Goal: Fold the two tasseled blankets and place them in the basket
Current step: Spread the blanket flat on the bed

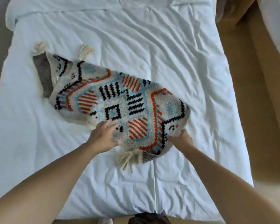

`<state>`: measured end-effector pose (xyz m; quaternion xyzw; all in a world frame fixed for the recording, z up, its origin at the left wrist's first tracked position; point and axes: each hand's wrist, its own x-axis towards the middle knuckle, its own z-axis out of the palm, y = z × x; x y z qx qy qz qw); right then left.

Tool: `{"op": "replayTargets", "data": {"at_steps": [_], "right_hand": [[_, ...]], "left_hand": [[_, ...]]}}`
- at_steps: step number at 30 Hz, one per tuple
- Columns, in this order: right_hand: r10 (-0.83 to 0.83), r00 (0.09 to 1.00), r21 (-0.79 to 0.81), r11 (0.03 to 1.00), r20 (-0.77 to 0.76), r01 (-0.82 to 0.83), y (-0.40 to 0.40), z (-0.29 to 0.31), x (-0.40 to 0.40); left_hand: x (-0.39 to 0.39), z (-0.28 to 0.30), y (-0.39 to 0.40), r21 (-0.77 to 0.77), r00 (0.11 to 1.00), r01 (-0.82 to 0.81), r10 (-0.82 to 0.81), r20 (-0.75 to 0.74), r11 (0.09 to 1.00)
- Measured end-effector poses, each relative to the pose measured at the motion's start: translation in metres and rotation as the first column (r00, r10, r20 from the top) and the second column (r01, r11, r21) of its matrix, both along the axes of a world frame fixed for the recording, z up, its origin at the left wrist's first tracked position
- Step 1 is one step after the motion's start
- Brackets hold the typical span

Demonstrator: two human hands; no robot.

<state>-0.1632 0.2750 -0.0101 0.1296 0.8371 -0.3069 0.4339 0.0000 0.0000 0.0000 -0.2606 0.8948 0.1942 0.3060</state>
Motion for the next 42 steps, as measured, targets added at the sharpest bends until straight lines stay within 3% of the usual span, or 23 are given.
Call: {"op": "replayTargets", "data": {"at_steps": [2, 5, 9, 11, 14, 17, 19, 21, 23, 26, 29, 30, 32, 35, 37, 39, 42], "right_hand": [[-0.215, 0.967, 0.015, 0.976, 0.134, 0.215, -0.002, -0.033, 0.006], [-0.350, 0.886, -0.052, 0.923, 0.303, 0.382, -0.009, -0.065, 0.027], [-0.531, 0.816, -0.108, 0.819, 0.229, 0.564, -0.014, -0.075, 0.053], [-0.538, 0.823, -0.166, 0.808, 0.184, 0.565, -0.015, -0.073, 0.074], [-0.318, 0.948, -0.163, 0.934, 0.026, 0.318, -0.023, -0.059, 0.123], [0.115, 0.993, -0.114, 0.987, 0.031, -0.111, -0.039, -0.045, 0.180], [0.396, 0.903, -0.135, 0.917, 0.169, -0.377, -0.048, -0.043, 0.218], [0.629, 0.738, -0.147, 0.776, 0.246, -0.613, -0.050, -0.046, 0.247], [0.673, 0.687, -0.152, 0.736, 0.274, -0.660, -0.046, -0.053, 0.261], [0.391, 0.861, -0.179, 0.920, 0.326, -0.350, -0.039, -0.055, 0.256], [-0.067, 0.989, -0.030, 0.997, 0.135, 0.071, -0.040, -0.057, 0.230], [-0.119, 0.993, 0.014, 0.993, 0.020, 0.119, -0.044, -0.059, 0.217], [-0.010, 0.987, 0.122, 0.992, -0.160, 0.030, -0.053, -0.063, 0.192], [0.092, 0.983, 0.131, 0.989, -0.160, -0.071, -0.073, -0.068, 0.158], [0.074, 0.991, 0.061, 0.996, -0.115, -0.067, -0.084, -0.067, 0.144], [-0.030, 0.996, -0.056, 0.998, -0.081, 0.026, -0.094, -0.061, 0.133], [-0.349, 0.927, -0.285, 0.910, -0.135, 0.301, -0.096, -0.037, 0.100]], "left_hand": [[0.003, -0.021, 0.001, -0.076, 0.988, 0.151, -0.148, 0.046, 0.986], [0.012, -0.056, -0.002, -0.178, 0.969, 0.242, -0.245, 0.004, 0.954], [0.011, -0.087, -0.005, -0.188, 0.955, 0.253, -0.276, -0.106, 0.949], [0.015, -0.094, -0.006, -0.151, 0.929, 0.221, -0.255, -0.267, 0.963], [0.037, -0.088, -0.004, -0.120, 0.891, 0.173, -0.207, -0.404, 0.978], [0.084, -0.070, 0.002, -0.084, 0.949, 0.172, -0.188, -0.252, 0.982], [0.127, -0.061, -0.003, -0.083, 0.978, 0.204, -0.207, -0.020, 0.975], [0.171, -0.052, -0.009, -0.020, 0.940, 0.264, -0.252, 0.231, 0.964], [0.214, -0.046, -0.012, 0.069, 0.878, 0.280, -0.285, 0.386, 0.957], [0.260, -0.046, -0.004, 0.175, 0.819, 0.235, -0.292, 0.495, 0.956], [0.268, -0.044, 0.013, 0.283, 0.769, 0.179, -0.313, 0.557, 0.942], [0.264, -0.044, 0.016, 0.323, 0.770, 0.143, -0.310, 0.558, 0.935], [0.249, -0.040, 0.019, 0.393, 0.790, 0.078, -0.298, 0.535, 0.916], [0.217, -0.035, 0.019, 0.417, 0.891, -0.109, -0.098, 0.443, 0.902], [0.192, -0.028, 0.016, 0.355, 0.958, -0.199, 0.105, 0.266, 0.913], [0.169, -0.023, 0.012, 0.275, 0.964, -0.267, 0.257, 0.075, 0.924], [0.142, -0.021, 0.000, 0.200, 0.951, -0.281, 0.300, -0.069, 0.938]]}}
